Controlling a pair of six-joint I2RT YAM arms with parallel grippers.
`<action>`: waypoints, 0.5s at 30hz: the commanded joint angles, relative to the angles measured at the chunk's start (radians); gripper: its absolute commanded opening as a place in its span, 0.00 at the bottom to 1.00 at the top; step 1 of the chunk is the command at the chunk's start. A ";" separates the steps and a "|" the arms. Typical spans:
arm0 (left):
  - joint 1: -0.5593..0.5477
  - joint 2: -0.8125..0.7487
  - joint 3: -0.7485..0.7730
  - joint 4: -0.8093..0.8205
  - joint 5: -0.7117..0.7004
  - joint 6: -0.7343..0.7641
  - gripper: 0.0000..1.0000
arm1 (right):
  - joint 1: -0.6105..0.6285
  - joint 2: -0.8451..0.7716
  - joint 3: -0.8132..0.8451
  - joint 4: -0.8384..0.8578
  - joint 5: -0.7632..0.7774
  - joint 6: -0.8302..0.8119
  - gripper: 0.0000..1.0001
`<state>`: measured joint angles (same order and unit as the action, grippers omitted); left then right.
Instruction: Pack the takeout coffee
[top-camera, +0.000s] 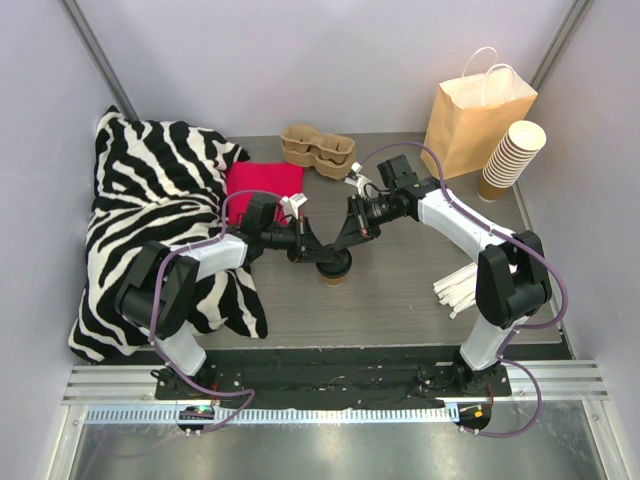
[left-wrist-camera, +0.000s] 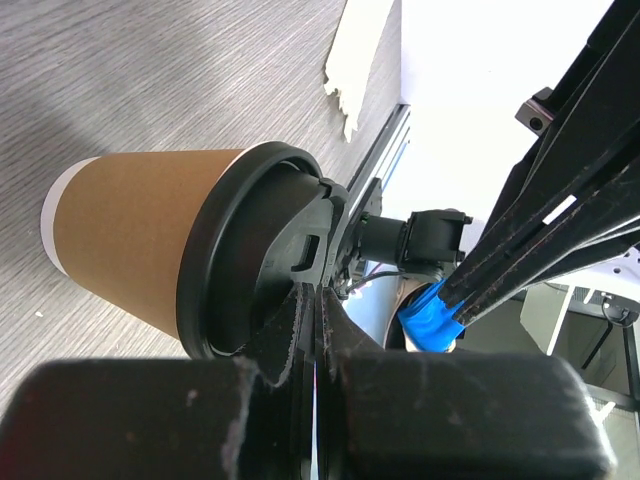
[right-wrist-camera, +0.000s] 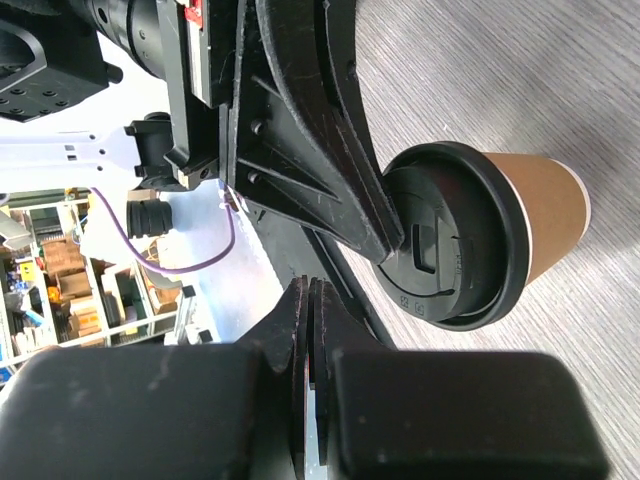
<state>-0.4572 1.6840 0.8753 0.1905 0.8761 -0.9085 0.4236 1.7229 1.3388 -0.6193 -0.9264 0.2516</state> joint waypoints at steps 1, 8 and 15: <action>-0.001 0.028 0.017 -0.040 -0.048 0.037 0.00 | 0.003 -0.046 0.011 0.006 -0.023 0.000 0.01; -0.001 0.025 0.019 -0.074 -0.049 0.066 0.00 | -0.019 0.073 -0.061 0.030 0.021 -0.043 0.01; 0.000 0.037 0.014 -0.089 -0.054 0.075 0.00 | -0.035 0.155 -0.154 0.049 0.072 -0.025 0.01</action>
<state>-0.4572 1.6890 0.8845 0.1707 0.8753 -0.8848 0.3996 1.8397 1.2449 -0.5819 -0.9802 0.2569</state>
